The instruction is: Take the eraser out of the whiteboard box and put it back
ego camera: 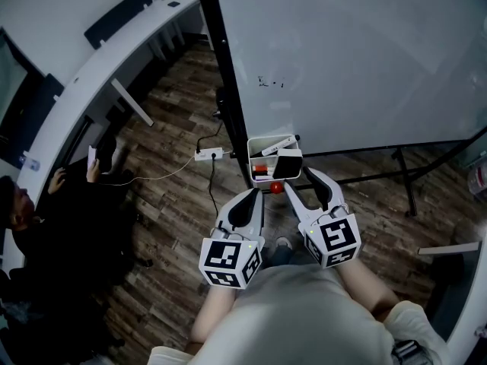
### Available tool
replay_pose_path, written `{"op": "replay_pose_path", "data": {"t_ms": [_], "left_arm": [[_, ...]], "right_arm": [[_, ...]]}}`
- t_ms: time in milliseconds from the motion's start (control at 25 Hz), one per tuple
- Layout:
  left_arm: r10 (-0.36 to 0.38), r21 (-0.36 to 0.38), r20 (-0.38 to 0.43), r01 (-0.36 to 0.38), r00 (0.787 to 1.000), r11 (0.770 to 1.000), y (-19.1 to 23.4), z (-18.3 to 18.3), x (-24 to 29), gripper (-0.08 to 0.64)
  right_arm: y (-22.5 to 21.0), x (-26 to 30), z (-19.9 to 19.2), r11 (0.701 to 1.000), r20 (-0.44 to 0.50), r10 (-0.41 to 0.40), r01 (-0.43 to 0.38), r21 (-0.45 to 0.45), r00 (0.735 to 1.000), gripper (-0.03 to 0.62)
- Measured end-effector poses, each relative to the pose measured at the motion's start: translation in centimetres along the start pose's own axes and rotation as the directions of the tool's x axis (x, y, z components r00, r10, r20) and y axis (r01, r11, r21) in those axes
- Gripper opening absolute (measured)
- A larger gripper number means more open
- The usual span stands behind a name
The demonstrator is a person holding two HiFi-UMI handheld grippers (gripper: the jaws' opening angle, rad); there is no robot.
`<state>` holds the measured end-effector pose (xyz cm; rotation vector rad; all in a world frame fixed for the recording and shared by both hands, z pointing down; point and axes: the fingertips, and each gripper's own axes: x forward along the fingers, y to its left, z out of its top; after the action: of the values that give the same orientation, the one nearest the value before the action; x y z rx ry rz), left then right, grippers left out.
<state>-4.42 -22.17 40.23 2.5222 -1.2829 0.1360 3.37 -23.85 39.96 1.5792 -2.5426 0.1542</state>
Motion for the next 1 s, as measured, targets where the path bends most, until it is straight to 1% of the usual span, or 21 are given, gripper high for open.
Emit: {"op": "replay_pose_path", "data": {"t_ms": [200,400,640,1000], "left_arm": [[-0.007,0.001,-0.002,0.007,1.000,1.000,-0.7,-0.6,-1.2,0.005],[-0.015,0.004,-0.004,0.015,1.000,1.000,-1.6,-1.2,-2.6,0.005],[-0.023,0.005,-0.004,0.023,1.000,1.000,-2.6,-1.8,-4.2,0.005],[-0.032,0.001,-0.008,0.032,0.999,0.999,-4.0,-2.8,-6.9,0.005]], "right_arm": [[0.8,-1.5,0.0,1.000,0.015,-0.011,0.011,0.005,1.000,0.132],[1.5,-3.4,-0.1,0.999,0.029,-0.031,0.031,0.008,0.999,0.046],[2.3,-5.4,-0.3,0.998,0.038,-0.057,0.056,0.012,0.998,0.006],[4.0,-8.6,-0.3,0.997,0.052,-0.080,0.079,0.024,0.995,0.005]]}}
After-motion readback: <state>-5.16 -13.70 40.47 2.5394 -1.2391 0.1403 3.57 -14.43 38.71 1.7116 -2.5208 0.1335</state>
